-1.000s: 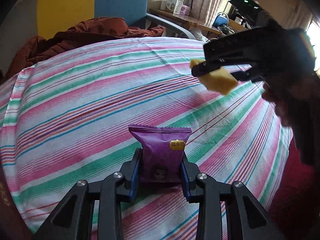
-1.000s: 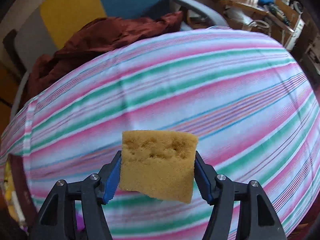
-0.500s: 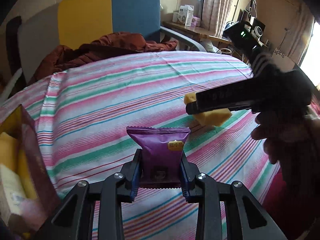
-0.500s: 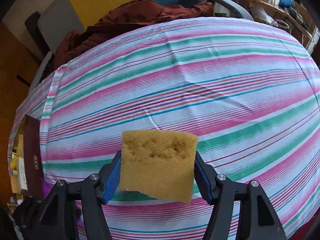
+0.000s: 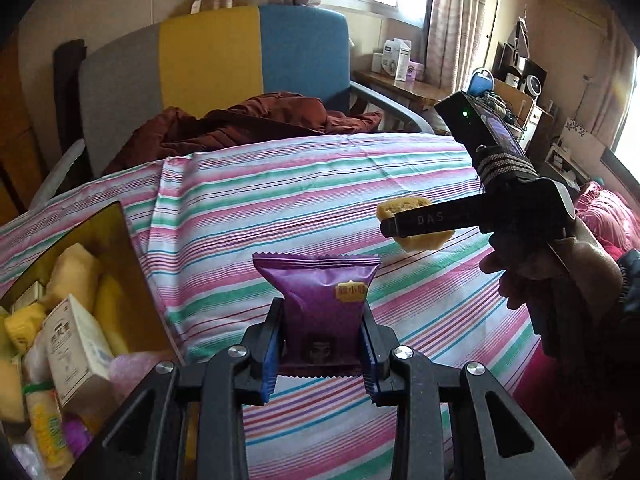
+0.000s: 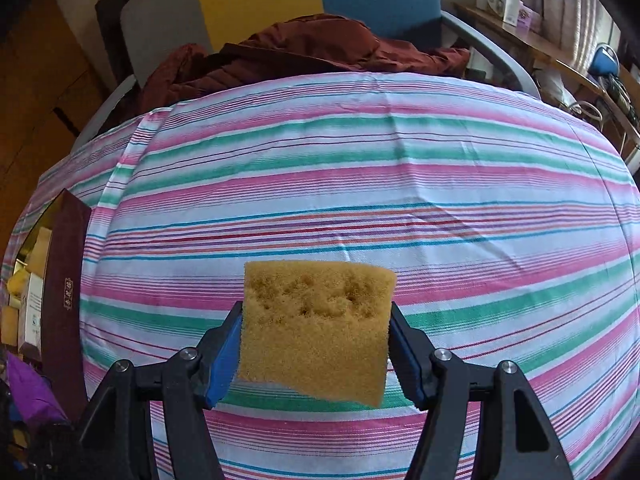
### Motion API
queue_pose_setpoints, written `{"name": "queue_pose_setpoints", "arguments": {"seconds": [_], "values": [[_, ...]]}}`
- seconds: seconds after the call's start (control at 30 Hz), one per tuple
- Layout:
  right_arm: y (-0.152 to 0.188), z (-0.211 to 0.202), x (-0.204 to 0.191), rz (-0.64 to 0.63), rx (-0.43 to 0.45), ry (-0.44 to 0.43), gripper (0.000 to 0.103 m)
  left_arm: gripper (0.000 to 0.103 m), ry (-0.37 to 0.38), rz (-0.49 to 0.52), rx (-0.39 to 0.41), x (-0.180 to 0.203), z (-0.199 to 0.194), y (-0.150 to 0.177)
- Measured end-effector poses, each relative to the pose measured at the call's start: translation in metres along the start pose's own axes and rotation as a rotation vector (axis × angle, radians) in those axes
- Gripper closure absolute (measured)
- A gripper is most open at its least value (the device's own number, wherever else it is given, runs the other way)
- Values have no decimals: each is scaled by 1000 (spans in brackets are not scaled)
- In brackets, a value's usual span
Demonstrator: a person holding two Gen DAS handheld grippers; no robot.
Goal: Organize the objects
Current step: 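Carry the purple packet and sponge over the gold tray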
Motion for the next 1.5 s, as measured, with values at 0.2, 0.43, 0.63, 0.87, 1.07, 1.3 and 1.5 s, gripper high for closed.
{"name": "queue_pose_setpoints", "arguments": {"seconds": [0.2, 0.43, 0.63, 0.87, 1.07, 1.3, 1.5], "values": [[3, 1, -11, -37, 0, -21, 36, 69, -29, -25, 8, -11, -17, 11], [13, 6, -26, -92, -27, -31, 36, 69, -43, -58, 3, -24, -30, 28], [23, 17, -27, -115, -61, 10, 36, 69, -49, -109, -8, -43, -39, 48], [27, 10, -39, -94, -77, -11, 36, 69, -81, -199, 8, -82, -61, 72], [45, -21, -93, -151, -58, -123, 36, 69, -150, -318, 24, -130, -90, 102], [84, -58, -181, -252, -43, -311, 36, 69, -239, -475, 12, -180, -116, 151], [110, -64, -240, -337, -62, -379, 36, 69, -245, -548, 16, -198, -122, 169]]}}
Point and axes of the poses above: each gripper's, at about its wrist camera, not at the fingertips, and z roughly the way its jaws point, x to its right, y to its underside, the point moved 8 cm from there along z, roughly the way its jaws point, and after that the axes turned 15 degrees about z, right-handed, at the moved point
